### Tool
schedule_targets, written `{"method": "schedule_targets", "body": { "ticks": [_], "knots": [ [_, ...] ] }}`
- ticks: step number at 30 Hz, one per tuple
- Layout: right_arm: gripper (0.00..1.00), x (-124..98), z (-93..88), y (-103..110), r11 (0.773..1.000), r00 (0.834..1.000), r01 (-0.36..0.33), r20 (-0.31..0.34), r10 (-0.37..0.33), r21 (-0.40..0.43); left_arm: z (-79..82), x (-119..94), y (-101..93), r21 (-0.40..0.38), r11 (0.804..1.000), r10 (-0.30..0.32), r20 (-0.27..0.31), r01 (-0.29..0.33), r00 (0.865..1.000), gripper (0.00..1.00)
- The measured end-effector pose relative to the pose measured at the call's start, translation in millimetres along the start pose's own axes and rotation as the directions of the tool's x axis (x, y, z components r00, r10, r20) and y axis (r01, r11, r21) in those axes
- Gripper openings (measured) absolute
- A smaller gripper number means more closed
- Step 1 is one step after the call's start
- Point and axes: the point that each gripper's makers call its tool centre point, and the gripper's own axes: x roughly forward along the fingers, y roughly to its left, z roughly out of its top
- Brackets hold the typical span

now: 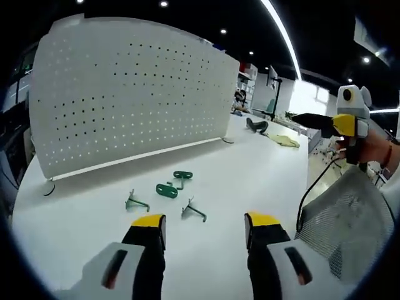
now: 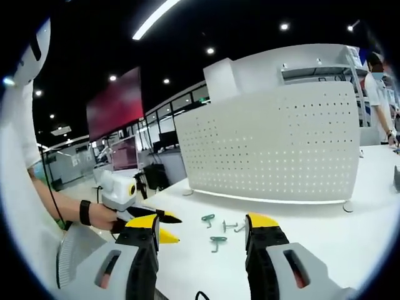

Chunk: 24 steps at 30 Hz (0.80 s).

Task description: Insert the hook assembly into the mounting plate slot until the hook locks in place.

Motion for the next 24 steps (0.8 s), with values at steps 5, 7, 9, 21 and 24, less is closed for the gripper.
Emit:
{"method": "schedule_targets", "body": {
  "ticks": [5, 7, 9, 21, 24],
  "knots": [
    [0.56, -0.6, -0.7, 0.4, 1.0, 1.0, 0.009, -0.003, -0.009, 0.006, -5.2, 7.9, 2.4, 0.001, 1.0, -0.006, -0.021, 0.006, 1.0, 0.49],
    [0.56, 0.1, -1.6, 1.8, 1.0, 1.0, 0.006, -0.011, -0.006, 0.003, -9.1, 11.5, 5.2, -0.01, 1.0, -0.006, -0.028, 0.006, 1.0, 0.48],
    [0.56, 0.4, -1.7, 2.5, 1.0, 1.0, 0.004, -0.017, -0.004, -0.003, -12.7, 13.3, 8.0, -0.013, 1.0, 0.004, -0.042, -0.004, 0.999, 0.44],
    [0.56, 0.0, -1.1, -0.2, 1.0, 1.0, 0.022, -0.022, -0.021, 0.012, -21.4, 29.5, 17.8, -0.027, 1.0, -0.009, -0.074, 0.007, 0.997, 0.37],
    [0.56, 0.4, -2.9, -0.3, 1.0, 0.999, 0.028, -0.03, -0.027, 0.015, -22.8, 34.3, 19.1, -0.02, 1.0, -0.014, -0.08, 0.013, 0.997, 0.35]
  ]
}}
